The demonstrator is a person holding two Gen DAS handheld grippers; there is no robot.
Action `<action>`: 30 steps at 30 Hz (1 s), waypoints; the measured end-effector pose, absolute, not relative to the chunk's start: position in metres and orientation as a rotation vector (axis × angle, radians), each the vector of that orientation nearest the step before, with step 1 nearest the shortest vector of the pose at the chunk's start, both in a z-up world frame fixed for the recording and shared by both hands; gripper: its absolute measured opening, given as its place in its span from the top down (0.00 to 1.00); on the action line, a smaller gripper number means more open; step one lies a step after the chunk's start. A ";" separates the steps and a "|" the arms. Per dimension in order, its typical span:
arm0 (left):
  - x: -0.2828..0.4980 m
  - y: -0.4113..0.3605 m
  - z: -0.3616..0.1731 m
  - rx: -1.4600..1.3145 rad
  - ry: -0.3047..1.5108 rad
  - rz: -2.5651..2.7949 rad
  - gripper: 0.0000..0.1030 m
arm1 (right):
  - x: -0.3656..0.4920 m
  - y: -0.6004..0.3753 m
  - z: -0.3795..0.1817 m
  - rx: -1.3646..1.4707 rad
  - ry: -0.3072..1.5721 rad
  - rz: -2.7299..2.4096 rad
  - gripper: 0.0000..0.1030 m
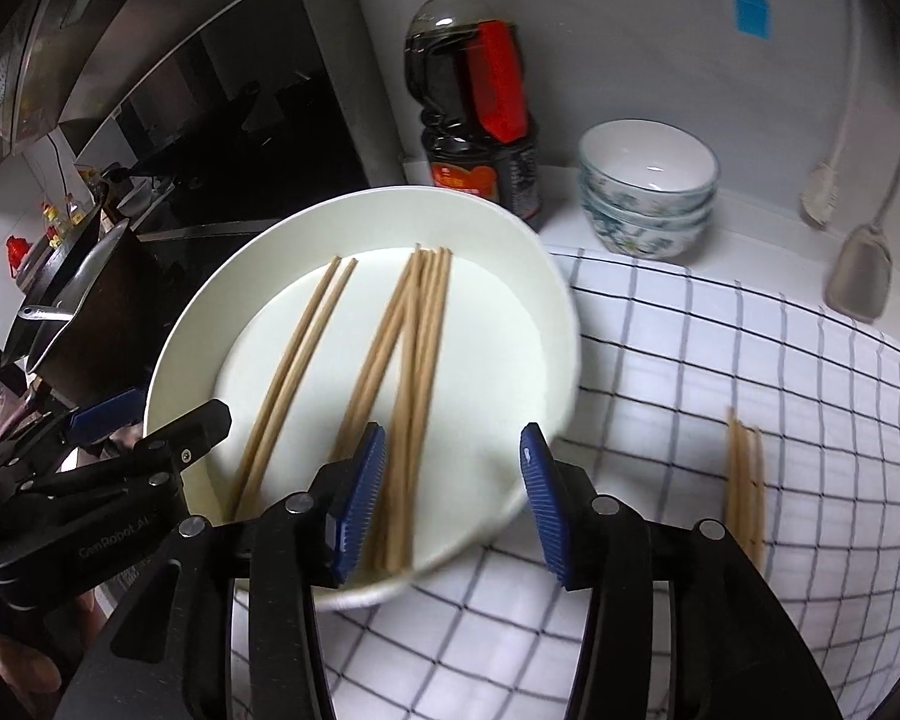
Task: Organize utensils
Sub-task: 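Move both open tools back to the remaining chopsticks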
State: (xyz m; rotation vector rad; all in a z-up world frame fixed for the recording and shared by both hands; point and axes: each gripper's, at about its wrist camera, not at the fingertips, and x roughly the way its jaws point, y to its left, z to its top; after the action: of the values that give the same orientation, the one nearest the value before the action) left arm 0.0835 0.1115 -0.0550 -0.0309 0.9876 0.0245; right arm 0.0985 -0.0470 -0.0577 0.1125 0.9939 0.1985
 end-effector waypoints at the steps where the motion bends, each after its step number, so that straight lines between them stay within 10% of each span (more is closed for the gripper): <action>1: 0.081 0.108 -0.053 -0.035 0.988 0.020 0.24 | 0.093 -0.053 -0.056 0.116 0.991 0.192 0.54; 30: 0.019 -0.046 -0.063 0.060 1.004 -0.187 0.17 | -0.018 -0.225 -0.085 0.212 1.021 -0.094 0.37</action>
State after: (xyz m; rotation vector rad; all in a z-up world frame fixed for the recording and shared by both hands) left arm 0.0191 -0.0462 -0.0633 0.0596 1.0045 -0.1871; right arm -0.0177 -0.2246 -0.0855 0.2115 1.0207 -0.0938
